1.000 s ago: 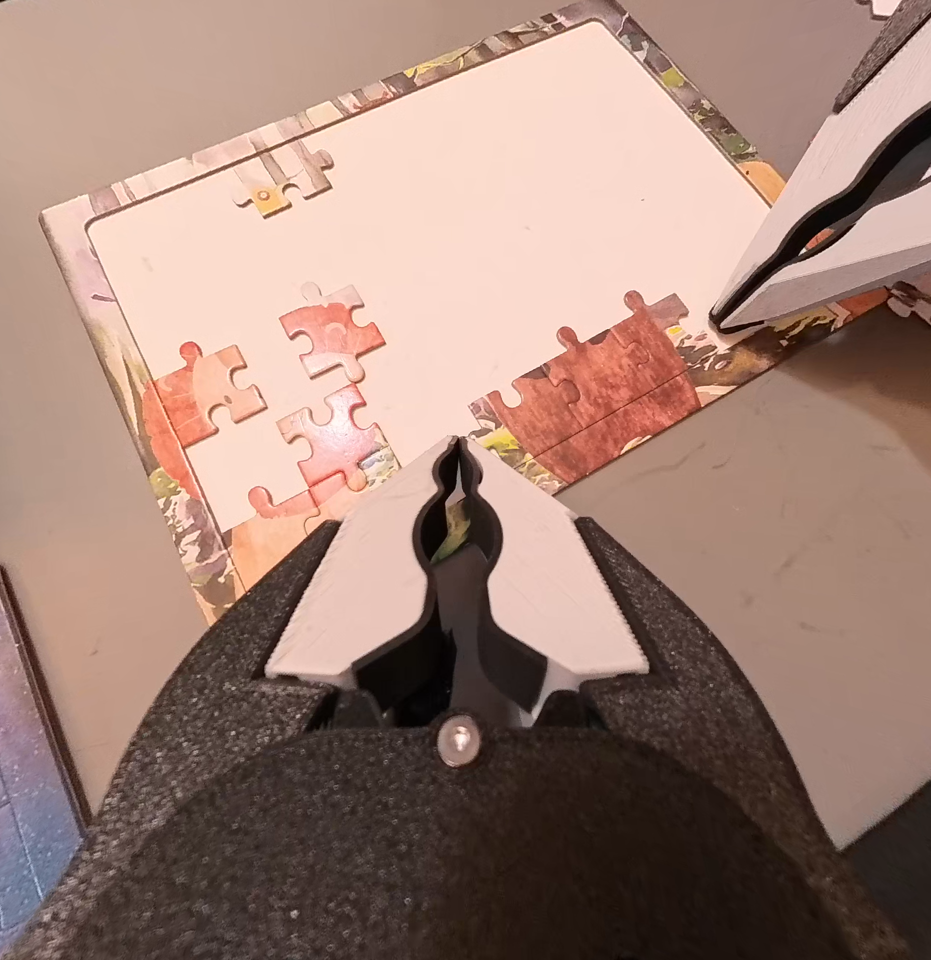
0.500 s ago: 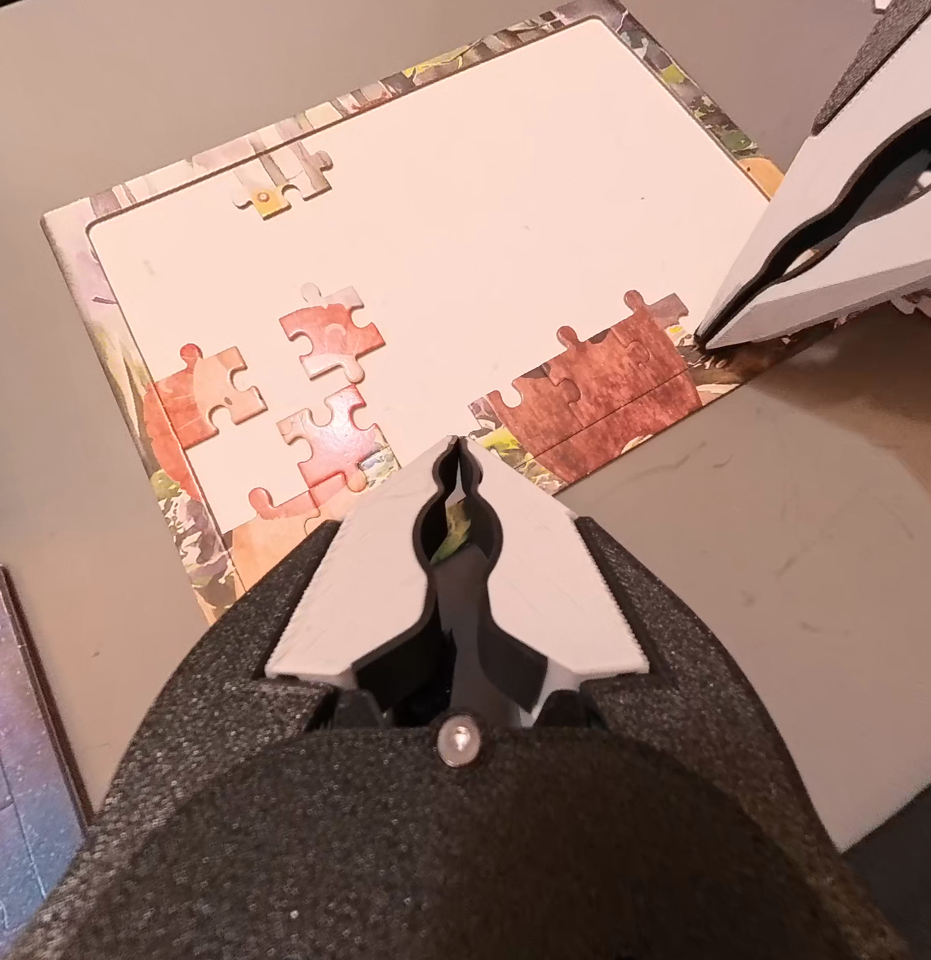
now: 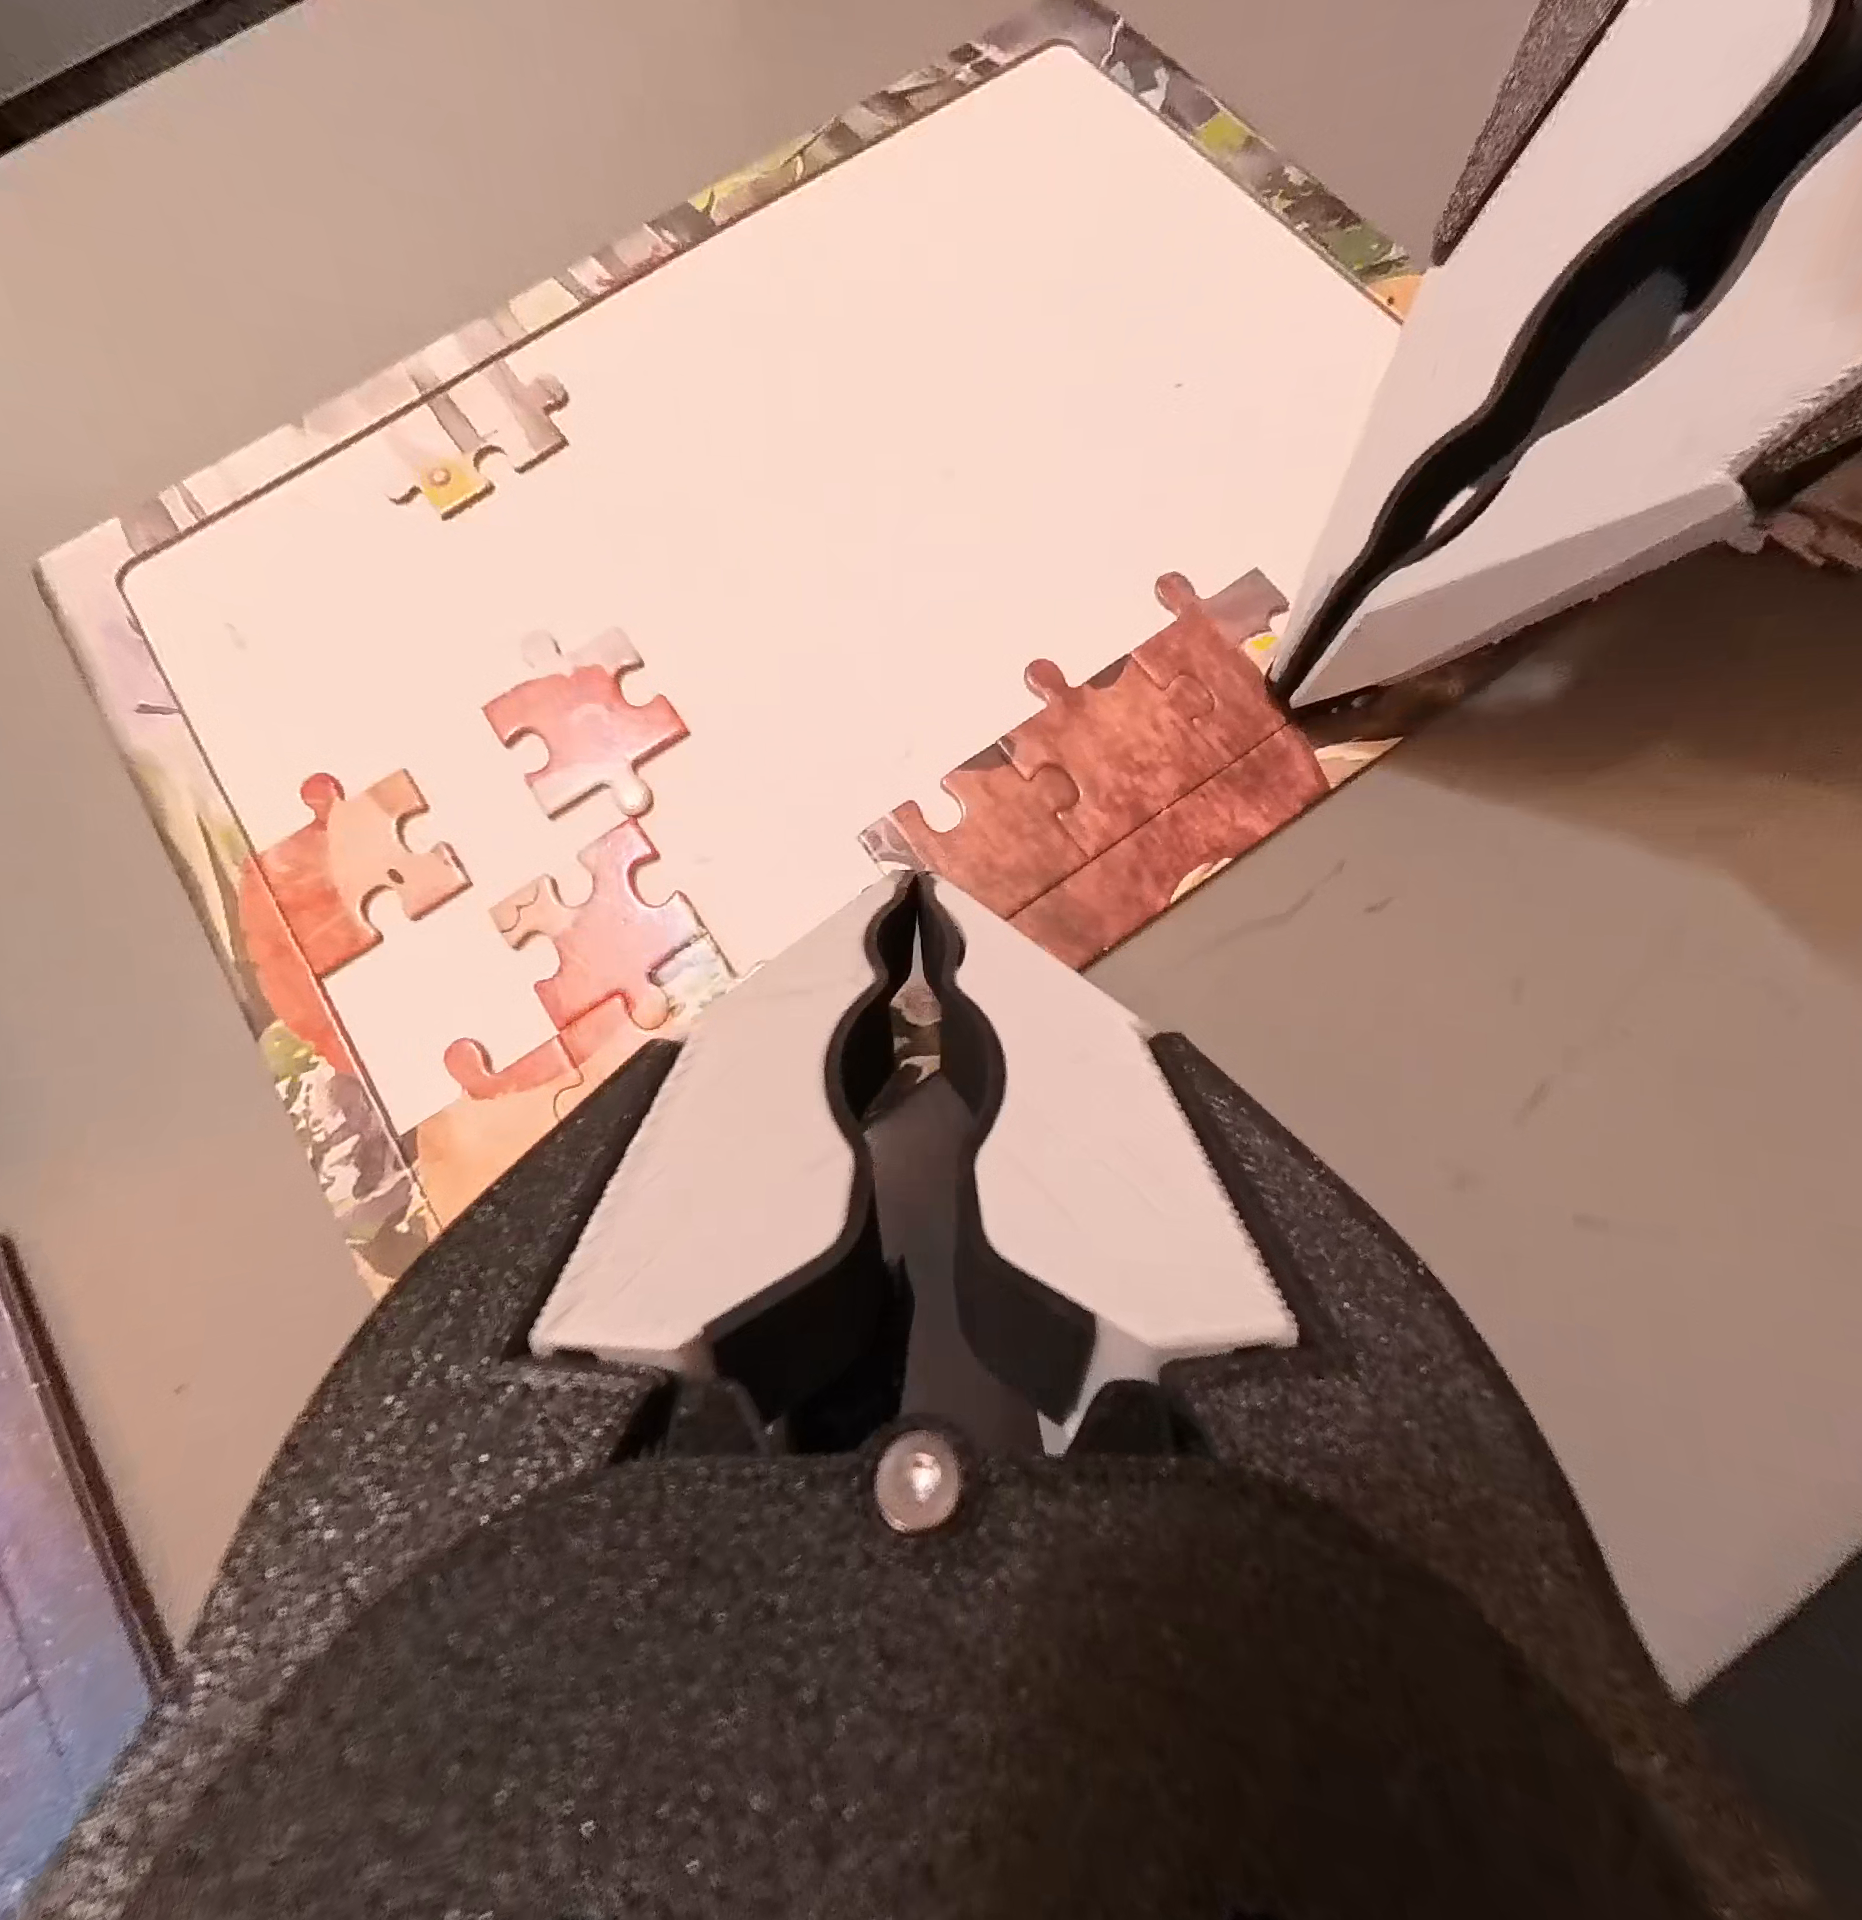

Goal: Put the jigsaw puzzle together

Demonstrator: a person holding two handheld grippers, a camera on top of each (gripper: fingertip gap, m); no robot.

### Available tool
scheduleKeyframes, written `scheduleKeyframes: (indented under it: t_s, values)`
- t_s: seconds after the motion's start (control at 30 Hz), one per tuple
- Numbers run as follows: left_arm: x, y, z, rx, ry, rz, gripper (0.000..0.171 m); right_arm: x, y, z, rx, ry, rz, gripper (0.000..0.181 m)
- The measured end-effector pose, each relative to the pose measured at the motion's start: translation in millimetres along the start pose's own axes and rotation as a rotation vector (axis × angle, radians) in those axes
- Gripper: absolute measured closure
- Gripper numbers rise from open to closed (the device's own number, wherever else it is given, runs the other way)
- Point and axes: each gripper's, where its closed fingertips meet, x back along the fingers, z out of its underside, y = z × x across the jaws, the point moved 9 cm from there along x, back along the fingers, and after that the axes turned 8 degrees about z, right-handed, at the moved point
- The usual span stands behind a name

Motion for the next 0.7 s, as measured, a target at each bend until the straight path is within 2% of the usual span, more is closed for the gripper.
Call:
scheduleKeyframes:
  t_s: [0.2, 0.33, 0.43, 0.57, 0.7]
  values:
    - [0.5, 2.4, 0.2, 0.034, -0.008, 0.026, 0.171, 2.3, 1.2, -1.7, 0.014, -0.006, 0.005, 0.181]
    - [6.6, 1.6, -2.5, 0.011, -0.033, -0.004, 0.171, 31.0, -3.7, -14.5, -0.018, -0.155, 0.023, 0.181]
    - [31.5, 9.2, -9.1, 0.016, -0.109, -0.105, 0.171, 67.7, -16.7, -8.7, -0.079, -0.298, 0.16, 0.181]
    - [65.3, 10.8, -4.3, 0.095, -0.19, -0.166, 0.171, 126.2, -26.0, 38.8, -0.325, -0.553, 0.306, 0.177]
    - [69.2, 1.8, 10.9, 0.14, -0.228, -0.168, 0.171, 175.6, -13.5, 106.6, -0.551, -0.727, 0.484, 0.169]
